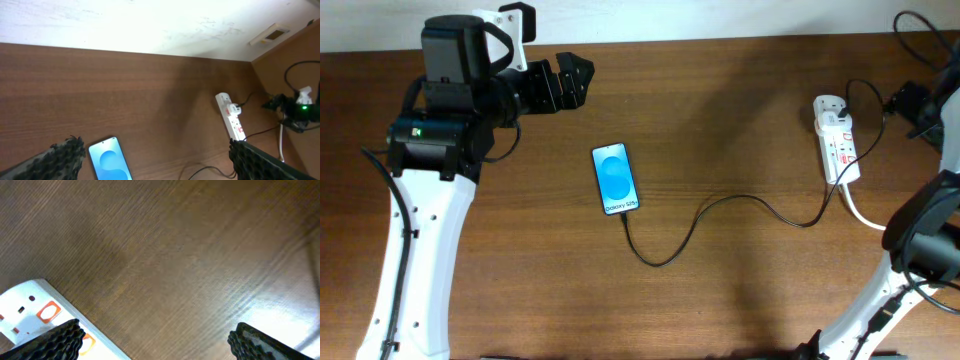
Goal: Plug charger to phone and switch on socket
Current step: 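Lift the right gripper off the power strip and pull back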
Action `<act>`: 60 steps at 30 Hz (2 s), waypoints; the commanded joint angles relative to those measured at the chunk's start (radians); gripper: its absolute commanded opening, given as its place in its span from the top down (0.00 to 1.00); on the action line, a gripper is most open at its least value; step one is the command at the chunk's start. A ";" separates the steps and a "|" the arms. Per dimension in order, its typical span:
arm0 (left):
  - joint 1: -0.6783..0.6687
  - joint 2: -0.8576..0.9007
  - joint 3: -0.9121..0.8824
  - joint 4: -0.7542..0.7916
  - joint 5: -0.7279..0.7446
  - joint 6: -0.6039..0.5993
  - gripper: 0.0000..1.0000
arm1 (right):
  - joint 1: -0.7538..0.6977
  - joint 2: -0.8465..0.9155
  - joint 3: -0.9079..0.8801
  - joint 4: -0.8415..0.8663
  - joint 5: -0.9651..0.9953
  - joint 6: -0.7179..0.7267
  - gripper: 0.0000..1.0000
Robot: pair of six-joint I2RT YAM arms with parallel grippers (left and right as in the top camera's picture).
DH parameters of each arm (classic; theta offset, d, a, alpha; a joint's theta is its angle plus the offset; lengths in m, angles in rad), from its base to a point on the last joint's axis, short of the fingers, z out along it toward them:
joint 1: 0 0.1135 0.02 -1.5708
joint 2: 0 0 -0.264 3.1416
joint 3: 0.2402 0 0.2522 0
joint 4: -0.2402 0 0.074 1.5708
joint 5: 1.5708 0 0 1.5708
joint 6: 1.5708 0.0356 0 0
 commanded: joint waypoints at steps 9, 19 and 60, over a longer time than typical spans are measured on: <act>0.005 -0.010 0.004 0.001 -0.007 0.016 0.01 | 0.022 -0.181 0.176 -0.095 -0.274 -0.160 0.01; 0.005 -0.010 0.004 0.001 -0.007 0.016 0.01 | 0.242 -0.413 0.176 -0.181 -0.490 -0.348 0.02; 0.005 -0.010 0.004 0.001 -0.007 0.016 0.01 | 0.414 -0.738 0.174 -0.723 -0.444 -0.420 0.02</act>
